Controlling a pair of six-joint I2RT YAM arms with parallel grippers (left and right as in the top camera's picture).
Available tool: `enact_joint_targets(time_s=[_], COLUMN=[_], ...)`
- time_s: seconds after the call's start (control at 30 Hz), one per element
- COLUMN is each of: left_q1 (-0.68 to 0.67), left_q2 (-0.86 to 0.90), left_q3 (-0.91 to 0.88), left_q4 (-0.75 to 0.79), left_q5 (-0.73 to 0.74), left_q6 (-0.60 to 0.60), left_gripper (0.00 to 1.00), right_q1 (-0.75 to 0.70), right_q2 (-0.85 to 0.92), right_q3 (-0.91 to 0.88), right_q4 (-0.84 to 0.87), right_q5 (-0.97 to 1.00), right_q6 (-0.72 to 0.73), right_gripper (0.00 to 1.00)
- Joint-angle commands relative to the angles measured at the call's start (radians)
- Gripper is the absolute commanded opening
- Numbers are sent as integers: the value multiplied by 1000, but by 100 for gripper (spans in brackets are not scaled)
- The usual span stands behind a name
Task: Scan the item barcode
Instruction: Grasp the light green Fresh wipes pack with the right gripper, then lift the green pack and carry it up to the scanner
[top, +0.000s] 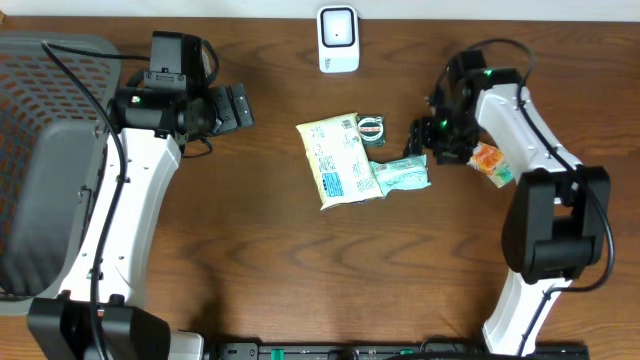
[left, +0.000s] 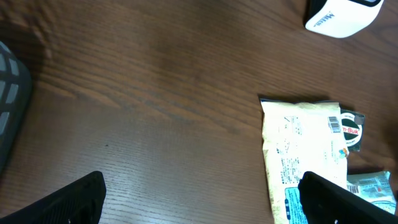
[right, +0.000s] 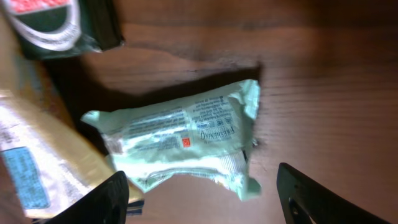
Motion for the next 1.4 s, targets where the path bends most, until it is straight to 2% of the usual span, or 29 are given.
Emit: enact_joint_targets(time_s=[0.0,0.17,0.37,0.53,0.73,0.87,1.13,1.37], left_q1=[1,1,1,1,1,1,1,1], left_q2=[6,6,6,6,6,6,6,6], left_q3=[7,7,7,7,7,7,7,7], left_q4=[-1,-1,-1,-1,-1,-1,-2,-1], left_q5=[9,9,9,9,9,9,9,9], left_q6=[3,3,3,3,3,3,3,3], left_gripper=[98,98,98,98,98,98,98,98], right_q1=[1,1,3,3,3,2,-37,-121], right_q2=[32,44,47,70,72,70,34,-80], right_q3=[-64,-124,-190,-241,-254,-253,-190,-136], right_q4=[43,111,203,267,286,297,277,251], right_q5=[-41,-58,-92,-116,-118,-125,-255,-582], right_q6=[25,48,53,68,68,64,-76,-263], right_gripper=[71,70,61,46,16,7,1,1])
